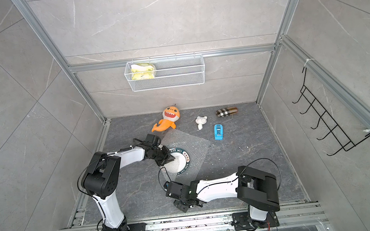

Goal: Wrap dinner plates in bubble wrap
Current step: Wrap the plate in the bubble wrap.

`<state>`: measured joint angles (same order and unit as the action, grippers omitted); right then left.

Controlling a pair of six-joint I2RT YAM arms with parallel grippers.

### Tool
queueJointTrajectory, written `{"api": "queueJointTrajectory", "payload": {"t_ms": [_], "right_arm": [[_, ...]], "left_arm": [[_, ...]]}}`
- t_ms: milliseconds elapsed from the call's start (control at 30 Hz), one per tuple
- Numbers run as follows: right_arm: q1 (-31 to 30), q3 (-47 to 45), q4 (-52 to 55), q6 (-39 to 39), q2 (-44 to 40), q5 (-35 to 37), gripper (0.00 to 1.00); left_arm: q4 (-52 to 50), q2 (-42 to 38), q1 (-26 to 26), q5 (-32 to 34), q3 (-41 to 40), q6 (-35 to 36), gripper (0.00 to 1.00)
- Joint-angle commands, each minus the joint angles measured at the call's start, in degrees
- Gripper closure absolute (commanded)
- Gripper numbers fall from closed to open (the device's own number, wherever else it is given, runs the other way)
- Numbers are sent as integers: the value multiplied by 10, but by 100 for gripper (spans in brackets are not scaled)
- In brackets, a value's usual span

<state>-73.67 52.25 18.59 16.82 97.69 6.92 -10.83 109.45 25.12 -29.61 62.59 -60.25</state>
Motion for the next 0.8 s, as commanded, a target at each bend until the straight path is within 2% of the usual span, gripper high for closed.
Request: {"api": "queueJointTrajectory", "payload": {"t_ms": [0,200,267,533,633,767], "right_arm": [[-12,2,52,15,28,50,68],[-8,-2,39,12,-32,71,94],[5,3,33,0,-52,51,97],[124,40,11,-41,-102,-51,100],[176,72,1,-66,-78,-90,100],[218,145,8,-98,-5,-117,100]], "left_arm": [[-29,24,3,25,-15,-6,86],[-30,26,3,24,-18,-4,85],[-29,27,4,23,-20,-4,86],[-29,26,4,20,-23,-5,85],[-27,26,3,18,-24,-5,86],[-27,28,4,14,-22,-6,85]]}}
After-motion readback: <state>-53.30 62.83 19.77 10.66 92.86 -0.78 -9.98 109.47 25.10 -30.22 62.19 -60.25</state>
